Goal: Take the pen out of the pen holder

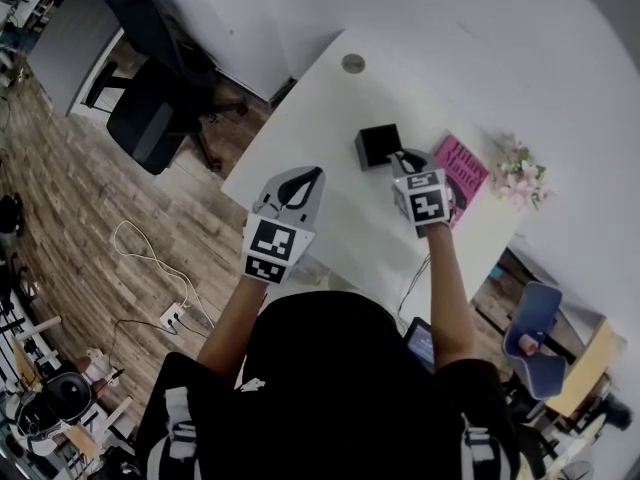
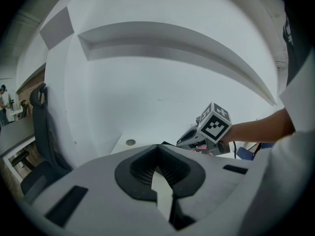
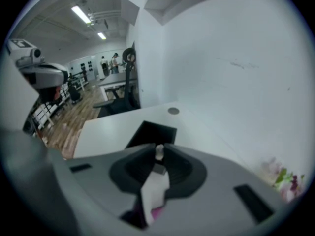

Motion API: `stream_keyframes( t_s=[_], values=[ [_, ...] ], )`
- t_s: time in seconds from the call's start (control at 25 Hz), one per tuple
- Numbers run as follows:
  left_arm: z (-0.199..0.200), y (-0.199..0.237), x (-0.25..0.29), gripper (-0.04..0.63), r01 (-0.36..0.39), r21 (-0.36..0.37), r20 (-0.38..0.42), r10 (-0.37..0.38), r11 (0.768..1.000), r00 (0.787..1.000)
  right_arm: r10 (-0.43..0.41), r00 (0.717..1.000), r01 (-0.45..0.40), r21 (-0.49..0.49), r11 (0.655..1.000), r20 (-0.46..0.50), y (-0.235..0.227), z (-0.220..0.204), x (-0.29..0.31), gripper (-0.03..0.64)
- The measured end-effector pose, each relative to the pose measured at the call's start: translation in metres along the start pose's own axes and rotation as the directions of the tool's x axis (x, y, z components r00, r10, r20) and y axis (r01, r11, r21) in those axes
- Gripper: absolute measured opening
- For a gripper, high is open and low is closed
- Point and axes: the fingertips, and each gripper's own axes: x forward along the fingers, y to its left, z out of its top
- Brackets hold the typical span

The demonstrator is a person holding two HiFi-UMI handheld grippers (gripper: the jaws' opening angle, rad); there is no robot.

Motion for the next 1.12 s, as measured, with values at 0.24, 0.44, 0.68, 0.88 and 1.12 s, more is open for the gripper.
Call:
stream_keyframes(
  t_s=[0.24, 0.44, 0.68, 0.88, 1.12],
  values=[
    [0.008, -0.004, -0.005, 0.021, 0.010, 0.012, 0.020, -0.010, 1.000, 1.000, -0.007, 0.999, 0.007, 0.001, 1.000, 0.048, 0.002, 0.012, -0.019, 0.078],
    [0.016, -0.005, -0.006, 0.021, 0.020, 0.030, 0.038, -0.021, 0.999, 0.999, -0.042, 0.996, 0.042, 0.003, 0.999, 0.075, 0.002, 0.020, -0.036, 0.078],
    [0.031, -0.006, -0.008, 0.023, 0.040, 0.063, 0.070, -0.045, 0.997, 0.997, -0.079, 0.989, 0.077, 0.023, 0.997, 0.123, 0.005, 0.034, -0.062, 0.078],
    [0.043, -0.009, -0.010, 0.023, 0.064, 0.098, 0.091, -0.073, 0.993, 0.993, -0.114, 0.977, 0.109, 0.037, 0.993, 0.178, 0.007, 0.048, -0.085, 0.078],
    [0.057, -0.012, -0.011, 0.021, 0.074, 0.133, 0.117, -0.090, 0.988, 0.989, -0.155, 0.956, 0.147, 0.052, 0.988, 0.250, 0.006, 0.064, -0.114, 0.078]
  ],
)
